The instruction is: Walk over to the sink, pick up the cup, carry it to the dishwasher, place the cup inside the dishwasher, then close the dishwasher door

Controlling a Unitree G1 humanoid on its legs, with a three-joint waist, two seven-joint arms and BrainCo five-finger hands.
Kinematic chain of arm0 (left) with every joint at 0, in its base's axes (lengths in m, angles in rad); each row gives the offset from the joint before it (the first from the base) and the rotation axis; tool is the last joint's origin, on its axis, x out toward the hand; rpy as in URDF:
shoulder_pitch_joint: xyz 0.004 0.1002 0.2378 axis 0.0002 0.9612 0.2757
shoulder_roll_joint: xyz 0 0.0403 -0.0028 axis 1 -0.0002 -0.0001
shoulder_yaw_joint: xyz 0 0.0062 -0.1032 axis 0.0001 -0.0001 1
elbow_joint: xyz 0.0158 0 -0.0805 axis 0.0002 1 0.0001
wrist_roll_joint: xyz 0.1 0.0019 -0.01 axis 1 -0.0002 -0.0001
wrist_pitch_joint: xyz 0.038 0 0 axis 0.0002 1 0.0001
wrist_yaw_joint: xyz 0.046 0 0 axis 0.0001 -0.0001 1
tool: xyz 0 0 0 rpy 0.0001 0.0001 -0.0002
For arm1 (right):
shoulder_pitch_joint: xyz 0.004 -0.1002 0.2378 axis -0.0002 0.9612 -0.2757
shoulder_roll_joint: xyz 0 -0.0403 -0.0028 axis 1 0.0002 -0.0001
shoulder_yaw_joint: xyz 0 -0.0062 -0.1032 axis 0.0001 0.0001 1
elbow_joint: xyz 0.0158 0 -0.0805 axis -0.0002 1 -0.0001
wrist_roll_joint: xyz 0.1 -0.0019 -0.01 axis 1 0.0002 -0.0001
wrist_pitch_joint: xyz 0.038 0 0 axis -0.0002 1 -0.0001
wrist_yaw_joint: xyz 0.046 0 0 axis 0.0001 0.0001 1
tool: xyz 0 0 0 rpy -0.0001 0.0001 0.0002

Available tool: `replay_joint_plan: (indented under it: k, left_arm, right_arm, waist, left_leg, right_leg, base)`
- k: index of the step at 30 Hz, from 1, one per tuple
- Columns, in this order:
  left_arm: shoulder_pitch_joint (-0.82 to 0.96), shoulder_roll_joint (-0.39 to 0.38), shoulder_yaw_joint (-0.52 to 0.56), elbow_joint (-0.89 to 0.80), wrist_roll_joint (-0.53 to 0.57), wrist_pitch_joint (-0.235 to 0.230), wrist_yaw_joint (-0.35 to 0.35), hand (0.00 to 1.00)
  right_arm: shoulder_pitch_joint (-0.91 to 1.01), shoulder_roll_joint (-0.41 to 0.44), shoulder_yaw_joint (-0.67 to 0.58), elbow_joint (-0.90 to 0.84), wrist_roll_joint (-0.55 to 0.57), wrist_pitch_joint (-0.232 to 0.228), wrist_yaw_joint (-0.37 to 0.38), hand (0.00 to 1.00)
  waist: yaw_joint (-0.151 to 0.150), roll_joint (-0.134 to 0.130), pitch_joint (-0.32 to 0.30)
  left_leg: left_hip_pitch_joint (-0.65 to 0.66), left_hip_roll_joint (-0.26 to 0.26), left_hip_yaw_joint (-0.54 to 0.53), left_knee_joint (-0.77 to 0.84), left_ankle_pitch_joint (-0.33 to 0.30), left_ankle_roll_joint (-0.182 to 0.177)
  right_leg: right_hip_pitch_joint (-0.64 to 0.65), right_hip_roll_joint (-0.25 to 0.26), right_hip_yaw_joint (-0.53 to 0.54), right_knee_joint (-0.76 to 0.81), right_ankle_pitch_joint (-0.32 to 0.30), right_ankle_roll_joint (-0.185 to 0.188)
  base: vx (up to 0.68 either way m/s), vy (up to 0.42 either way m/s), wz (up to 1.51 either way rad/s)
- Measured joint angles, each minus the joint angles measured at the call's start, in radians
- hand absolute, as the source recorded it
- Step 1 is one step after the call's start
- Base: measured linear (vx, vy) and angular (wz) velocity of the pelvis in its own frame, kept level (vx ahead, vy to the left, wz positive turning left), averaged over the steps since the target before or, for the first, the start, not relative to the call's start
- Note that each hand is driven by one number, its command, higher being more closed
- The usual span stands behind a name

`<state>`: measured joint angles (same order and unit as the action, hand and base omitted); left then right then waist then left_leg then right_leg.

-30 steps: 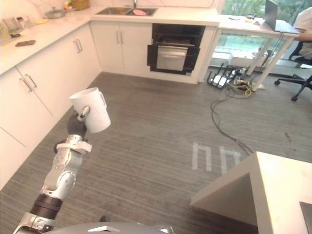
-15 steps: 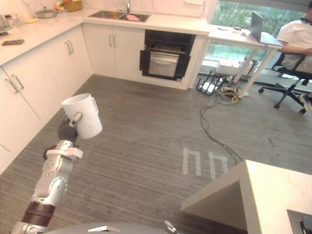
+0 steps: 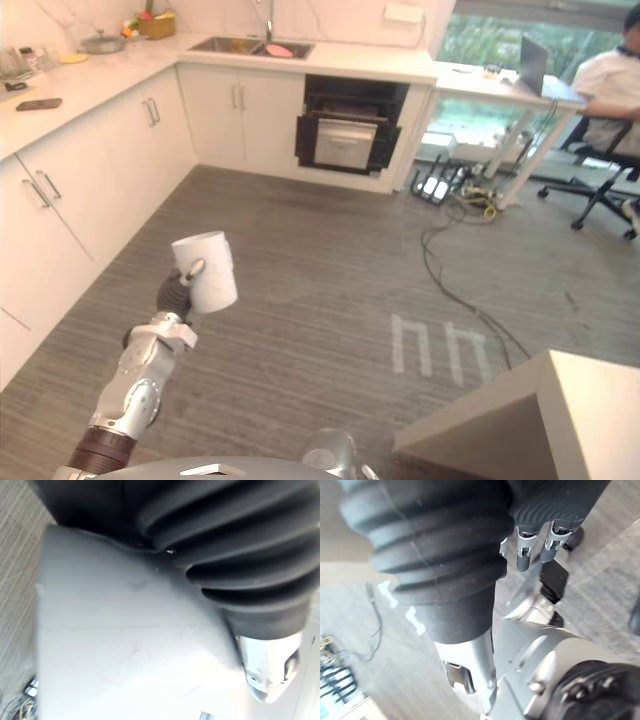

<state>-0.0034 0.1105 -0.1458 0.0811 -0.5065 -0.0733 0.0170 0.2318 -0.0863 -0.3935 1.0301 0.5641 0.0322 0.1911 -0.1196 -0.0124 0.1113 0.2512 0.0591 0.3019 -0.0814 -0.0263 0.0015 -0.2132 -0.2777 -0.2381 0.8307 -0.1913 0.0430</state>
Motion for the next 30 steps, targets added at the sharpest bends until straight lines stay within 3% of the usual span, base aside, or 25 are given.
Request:
replay_joint_plan:
  k: [2,4,5,7,8,10,11,12,13,14,15,16,17,18,19,20,21,22,23,24,25,27,28,29,30]
  left_arm:
    - [0.000,0.017,0.013,-0.019,0.001,0.000,0.004,1.00]
    - [-0.001,0.045,0.016,-0.056,0.001,0.000,0.004,1.00]
    - [-0.009,0.058,0.017,-0.080,0.000,-0.004,0.004,1.00]
    - [-0.030,0.075,0.021,-0.106,-0.002,-0.017,0.002,1.00]
    - [-0.033,0.056,0.026,-0.123,-0.002,-0.033,-0.002,1.00]
    - [-0.037,0.036,0.012,-0.150,0.000,-0.046,-0.014,1.00]
    - [-0.047,0.029,0.010,-0.155,0.002,-0.054,-0.023,1.00]
    - [-0.070,0.012,0.007,-0.158,0.013,-0.063,-0.028,1.00]
    - [-0.071,0.007,0.007,-0.160,0.020,-0.064,-0.026,1.00]
    - [-0.064,0.000,0.002,-0.168,0.021,-0.064,-0.024,1.00]
    - [-0.062,-0.017,-0.023,-0.198,0.023,-0.066,-0.024,1.00]
    - [-0.061,-0.023,-0.029,-0.217,0.029,-0.067,-0.024,1.00]
    - [-0.059,-0.038,-0.030,-0.254,0.033,-0.068,-0.021,1.00]
    - [-0.053,-0.046,-0.026,-0.283,0.036,-0.070,-0.019,1.00]
    - [-0.053,-0.046,-0.020,-0.294,0.036,-0.070,-0.019,1.00]
    - [-0.052,-0.044,-0.009,-0.309,0.035,-0.068,-0.019,1.00]
    - [-0.050,-0.042,0.002,-0.317,0.027,-0.068,-0.019,1.00]
    - [-0.046,-0.041,0.015,-0.321,0.027,-0.067,-0.022,1.00]
    - [-0.041,-0.039,0.021,-0.327,0.025,-0.067,-0.022,1.00]
    - [-0.034,-0.030,0.025,-0.330,0.019,-0.068,-0.024,1.00]
    - [-0.030,-0.018,0.026,-0.327,0.019,-0.067,-0.022,1.00]
    - [-0.030,-0.005,0.027,-0.316,0.019,-0.068,-0.020,1.00]
    - [-0.033,-0.004,0.027,-0.302,0.019,-0.069,-0.019,1.00]
    - [-0.033,0.005,0.034,-0.263,0.018,-0.074,-0.016,1.00]
    - [-0.027,0.022,0.058,-0.214,0.018,-0.075,-0.003,1.00]
  right_arm:
    - [0.013,0.009,0.020,-0.049,0.001,-0.034,-0.018,0.00]
    - [0.037,0.009,0.037,-0.077,0.023,-0.034,-0.034,0.00]
    - [0.048,0.017,0.036,-0.078,0.038,-0.027,-0.044,0.00]
    - [0.076,0.040,0.036,-0.078,0.038,-0.016,-0.052,0.00]
    - [0.111,0.041,0.027,-0.072,0.039,0.001,-0.056,0.00]
    - [0.129,0.039,0.006,-0.072,0.039,0.009,-0.063,0.00]
    - [0.134,0.040,-0.007,-0.072,0.039,0.013,-0.063,0.00]
    - [0.143,0.048,-0.027,-0.069,0.036,0.014,-0.063,0.00]
    - [0.143,0.060,-0.034,-0.069,0.035,0.013,-0.062,0.00]
    - [0.148,0.078,-0.042,-0.071,0.032,0.000,-0.056,0.00]
    - [0.167,0.092,-0.041,-0.071,0.017,-0.039,-0.031,0.00]
    - [0.173,0.093,-0.040,-0.073,0.016,-0.056,-0.021,0.00]
    - [0.181,0.085,-0.033,-0.080,0.014,-0.092,-0.016,0.00]
    - [0.175,0.069,0.002,-0.104,0.013,-0.124,-0.017,0.00]
    - [0.174,0.060,0.016,-0.121,0.014,-0.140,-0.016,0.00]
    - [0.154,0.039,0.032,-0.134,0.023,-0.161,-0.018,0.00]
    - [0.118,0.016,0.046,-0.154,0.035,-0.182,-0.017,0.00]
    - [0.063,-0.016,0.065,-0.157,0.045,-0.198,-0.018,0.00]
    - [0.045,-0.030,0.075,-0.158,0.060,-0.206,-0.018,0.00]
    - [-0.011,-0.049,0.079,-0.159,0.080,-0.221,-0.018,0.00]
    - [-0.063,-0.073,0.081,-0.158,0.104,-0.228,-0.020,0.00]
    - [-0.098,-0.106,0.086,-0.156,0.130,-0.226,-0.020,0.00]
    - [-0.099,-0.120,0.087,-0.150,0.140,-0.224,-0.021,0.00]
    - [-0.098,-0.123,0.091,-0.138,0.148,-0.216,-0.026,0.00]
    - [-0.102,-0.099,0.110,-0.123,0.148,-0.193,-0.028,0.00]
  waist:
    - [0.000,-0.006,0.017]
    - [-0.005,-0.002,0.028]
    - [-0.009,-0.006,0.030]
    - [-0.010,-0.028,0.045]
    - [-0.012,-0.016,0.042]
    - [-0.018,0.052,0.032]
    - [-0.019,0.071,0.034]
    - [-0.019,0.097,0.036]
    - [-0.020,0.094,0.035]
    - [-0.024,0.067,0.040]
    - [-0.024,0.069,0.039]
    - [-0.023,0.077,0.034]
    - [-0.016,0.080,0.032]
    - [-0.003,0.094,0.028]
    - [0.001,0.098,0.028]
    - [0.008,0.095,0.031]
    - [0.023,0.086,0.034]
    - [0.045,0.078,0.032]
    - [0.054,0.074,0.030]
    - [0.064,0.066,0.027]
    - [0.072,0.062,0.027]
    - [0.069,0.068,0.027]
    - [0.068,0.072,0.026]
    - [0.074,0.074,0.028]
    - [0.077,0.047,0.023]
  left_leg:
    - [0.025,0.000,-0.005,0.001,-0.016,0.005]
    - [0.054,0.001,-0.013,0.001,-0.042,-0.004]
    - [0.066,0.000,-0.025,0.021,-0.072,-0.019]
    - [0.080,-0.003,-0.049,0.125,-0.171,-0.051]
    - [0.120,0.015,-0.061,0.180,-0.262,-0.066]
    - [0.127,0.051,-0.059,0.188,-0.306,-0.057]
    - [0.136,0.056,-0.059,0.182,-0.317,-0.045]
    - [0.153,0.066,-0.050,0.209,-0.291,-0.061]
    - [0.150,0.066,-0.042,0.253,-0.268,-0.061]
    - [0.126,0.067,-0.039,0.350,-0.235,-0.046]
    - [0.055,0.121,-0.042,0.563,-0.165,-0.112]
    - [0.011,0.152,-0.050,0.654,-0.118,-0.149]
    - [-0.068,0.209,-0.054,0.824,0.019,-0.167]
    - [-0.138,0.267,-0.052,0.974,0.075,-0.146]
    - [-0.174,0.286,-0.049,1.034,0.024,-0.136]
    - [-0.225,0.293,-0.040,1.079,-0.063,-0.097]
    - [-0.273,0.296,0.001,1.065,-0.151,-0.062]
    - [-0.321,0.294,0.040,0.980,-0.205,-0.051]
    - [-0.341,0.288,0.050,0.910,-0.212,-0.049]
    - [-0.375,0.261,0.047,0.723,-0.200,-0.057]
    - [-0.409,0.223,0.029,0.466,-0.135,-0.069]
    - [-0.449,0.199,0.028,0.253,-0.065,-0.096]
    - [-0.459,0.198,0.033,0.233,-0.062,-0.103]
    - [-0.451,0.192,0.010,0.241,0.032,-0.093]
    - [-0.443,0.184,-0.003,0.305,0.077,-0.083]
  right_leg:
    - [-0.037,0.060,0.003,-0.190,0.004,0.026]
    - [-0.047,0.111,0.010,-0.441,0.088,0.049]
    - [-0.042,0.130,0.015,-0.598,0.166,0.063]
    - [-0.013,0.136,0.041,-0.706,0.190,0.065]
    - [0.000,0.149,0.056,-0.660,0.255,0.037]
    - [-0.038,0.172,0.056,-0.565,0.255,0.029]
    - [-0.054,0.180,0.060,-0.518,0.243,0.011]
    - [-0.074,0.186,0.056,-0.418,0.173,-0.024]
    - [-0.066,0.175,0.057,-0.391,0.146,-0.023]
    - [-0.041,0.158,0.056,-0.376,0.115,-0.019]
    - [0.036,0.169,0.031,-0.420,0.091,-0.023]
    - [0.062,0.181,0.024,-0.442,0.085,-0.025]
    - [0.116,0.211,0.025,-0.491,0.073,-0.040]
    - [0.179,0.240,0.036,-0.547,0.064,-0.058]
    - [0.202,0.252,0.041,-0.565,0.058,-0.063]
    - [0.240,0.256,0.051,-0.582,0.047,-0.074]
    - [0.291,0.254,0.074,-0.612,0.033,-0.074]
    - [0.330,0.243,0.102,-0.638,0.023,-0.063]
    - [0.345,0.237,0.118,-0.650,0.018,-0.056]
    - [0.367,0.215,0.138,-0.667,0.008,-0.039]
    - [0.387,0.185,0.159,-0.677,-0.011,-0.008]
    - [0.415,0.163,0.178,-0.672,-0.053,0.049]
    - [0.431,0.163,0.182,-0.664,-0.073,0.066]
    - [0.465,0.150,0.212,-0.643,-0.108,0.106]
    - [0.487,0.128,0.249,-0.632,-0.125,0.104]
  base:
    - [0.25,0.028,0.26]
    - [0.33,-0.090,0.26]
    - [0.39,-0.133,0.41]
    - [0.48,-0.181,0.38]
    - [0.58,-0.210,0.21]
    - [0.47,-0.164,0.17]
    - [0.50,-0.242,0.15]
    - [0.48,-0.242,0.09]
    - [0.53,-0.299,0.08]
    - [0.40,-0.230,0.15]
    - [0.39,-0.216,0.21]
    - [0.51,-0.179,0.14]
    - [0.45,-0.087,-0.12]
    - [0.54,-0.067,-0.25]
    - [0.35,-0.006,-0.32]
    - [0.41,-0.028,-0.39]
    - [0.39,-0.013,-0.64]
    - [0.38,0.012,-0.66]
    - [0.39,0.082,-0.72]
    - [0.41,0.149,-0.61]
    - [0.42,0.184,-0.54]
    - [0.46,0.281,-0.32]
    - [0.65,0.429,-0.42]
    - [0.59,0.388,-0.62]
    - [0.57,0.355,-0.64]
